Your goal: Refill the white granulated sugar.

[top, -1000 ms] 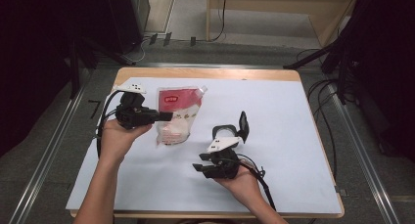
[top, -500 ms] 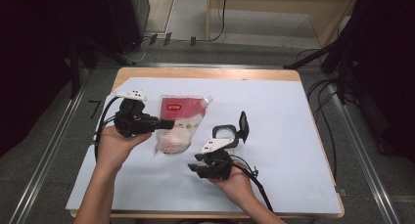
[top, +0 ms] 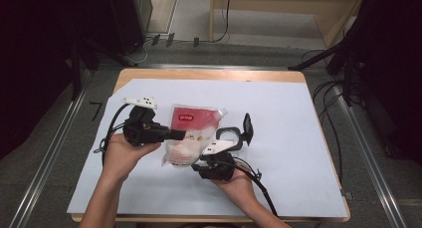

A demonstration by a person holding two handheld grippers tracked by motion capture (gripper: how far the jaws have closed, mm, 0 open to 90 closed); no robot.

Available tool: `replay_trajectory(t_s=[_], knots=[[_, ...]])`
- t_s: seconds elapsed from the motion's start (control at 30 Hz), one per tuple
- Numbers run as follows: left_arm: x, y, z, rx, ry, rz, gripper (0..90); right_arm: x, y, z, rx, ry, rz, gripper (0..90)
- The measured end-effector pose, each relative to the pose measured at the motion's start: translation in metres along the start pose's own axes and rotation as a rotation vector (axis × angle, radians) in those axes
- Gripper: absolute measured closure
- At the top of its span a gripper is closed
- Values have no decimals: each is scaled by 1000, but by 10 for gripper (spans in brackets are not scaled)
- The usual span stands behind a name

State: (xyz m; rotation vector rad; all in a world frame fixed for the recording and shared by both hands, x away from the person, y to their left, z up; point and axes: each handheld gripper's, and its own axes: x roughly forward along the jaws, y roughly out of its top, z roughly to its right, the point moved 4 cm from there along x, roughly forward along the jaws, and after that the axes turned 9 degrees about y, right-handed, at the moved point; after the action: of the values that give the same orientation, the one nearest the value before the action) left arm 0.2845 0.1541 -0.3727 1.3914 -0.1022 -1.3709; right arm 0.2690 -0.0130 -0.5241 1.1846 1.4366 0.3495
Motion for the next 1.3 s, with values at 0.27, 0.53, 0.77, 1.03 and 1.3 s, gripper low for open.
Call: replay_trajectory(t_s=[0.27,0.53,0.77,1.03,1.3], knots=[[-4,3,7,-27,-34,-2,900,0,-3,3,3,-41,53,575],[-4,0,1,-83,-56,-4,900,0,-4,0,-8,-55,95,551],[-1,0,-1,-102,-17,-12,900,1,-2,-12,-88,-51,93,561],[12,1,6,-77,9,-39,900,5,-2,-29,-197,-74,45,530],[24,1,14,-9,0,-11,896,8,-1,-41,-198,-32,21,534]])
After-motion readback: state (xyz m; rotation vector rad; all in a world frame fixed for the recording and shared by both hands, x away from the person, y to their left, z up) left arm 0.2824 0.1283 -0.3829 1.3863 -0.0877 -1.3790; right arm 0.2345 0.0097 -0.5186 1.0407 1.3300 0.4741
